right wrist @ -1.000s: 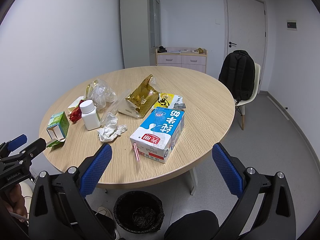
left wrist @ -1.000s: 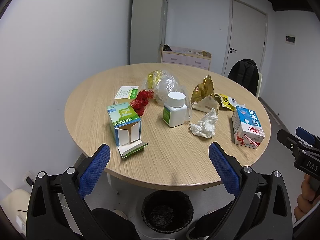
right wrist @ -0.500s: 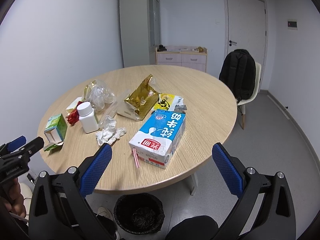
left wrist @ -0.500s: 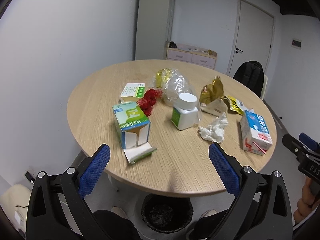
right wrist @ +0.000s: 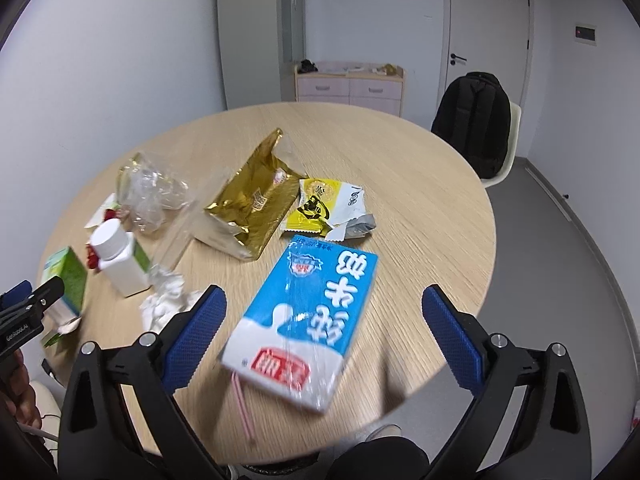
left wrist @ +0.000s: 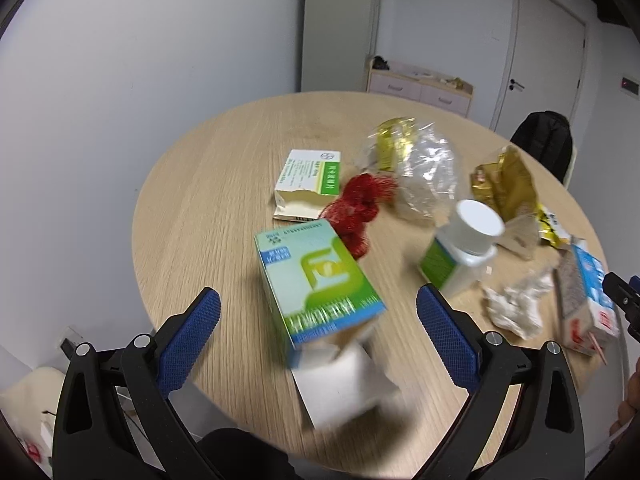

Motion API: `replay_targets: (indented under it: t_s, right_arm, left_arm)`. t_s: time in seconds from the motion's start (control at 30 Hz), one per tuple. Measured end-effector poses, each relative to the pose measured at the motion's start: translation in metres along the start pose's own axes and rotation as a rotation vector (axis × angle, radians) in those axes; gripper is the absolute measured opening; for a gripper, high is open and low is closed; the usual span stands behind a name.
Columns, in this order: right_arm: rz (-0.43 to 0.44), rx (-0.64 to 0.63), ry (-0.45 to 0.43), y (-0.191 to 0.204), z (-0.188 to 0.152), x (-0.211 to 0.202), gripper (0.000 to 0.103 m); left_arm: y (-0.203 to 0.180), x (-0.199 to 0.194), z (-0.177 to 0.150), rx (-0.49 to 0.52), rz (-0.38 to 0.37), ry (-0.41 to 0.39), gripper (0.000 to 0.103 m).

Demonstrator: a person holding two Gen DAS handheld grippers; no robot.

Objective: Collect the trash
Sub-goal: 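Grasp the green medicine box with the left tool while the right tool grasps the blue milk carton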

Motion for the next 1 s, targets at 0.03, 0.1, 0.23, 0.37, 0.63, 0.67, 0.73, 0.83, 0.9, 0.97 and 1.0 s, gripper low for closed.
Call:
replay_targets:
  t_s: [0.03,0.1,0.23,0.37,0.63,0.67,0.73,0.83,0.9,0.97,1.0]
  right_arm:
    - [-0.004,0.0,0.009,0.001,0.0,0.004,0.093]
    - [-0.015,0.01,0.038,0.001,0.001,0.016,0.091]
    - [-0.019,0.027,0.071,0.001,0.0,0.031,0.085]
    - [-0.02,0.027,0.099,0.006,-0.002,0.038,0.079]
    - [-0.037,0.017,0.113,0.01,-0.006,0.039,0.074]
    - [-0.036,0.016,0.114,0.01,-0.006,0.038,0.074]
    - [-0.032,0.013,0.114,0.01,-0.007,0.037,0.072]
    - [-0.025,0.014,0.111,0.009,-0.006,0.037,0.069]
    - [-0.021,0.016,0.111,0.009,-0.006,0.036,0.068]
    - [-0.02,0.014,0.111,0.009,-0.007,0.035,0.068]
    - [-0.02,0.015,0.111,0.009,-0.007,0.035,0.067]
  left_arm:
    - [0.001,0.004,0.001,-0.001,0.005,0.006,0.096]
    - [0.003,0.013,0.003,-0.008,0.009,0.021,0.096]
    - [0.005,0.025,0.005,-0.011,0.021,0.041,0.093]
    - [0.008,0.035,0.004,-0.019,0.035,0.058,0.086]
    - [0.008,0.044,0.001,-0.03,0.029,0.094,0.064]
    - [0.008,0.045,0.002,-0.03,0.034,0.092,0.061]
    - [0.007,0.042,0.001,-0.026,0.036,0.09,0.056]
    - [0.007,0.04,0.0,-0.024,0.034,0.084,0.051]
    - [0.007,0.038,0.0,-0.025,0.03,0.082,0.048]
    - [0.007,0.035,-0.001,-0.025,0.019,0.079,0.048]
    - [0.006,0.034,-0.001,-0.021,0.018,0.076,0.047]
Point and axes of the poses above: each gripper's, at about its wrist camera, not at the fingertips, and x roughly the way its jaws point, y to its left, z to its top, the point moved 5 cm from there along x, roughly the way its jaws point, and after that the axes turned 6 degrees about z, right-handed, at the moved point
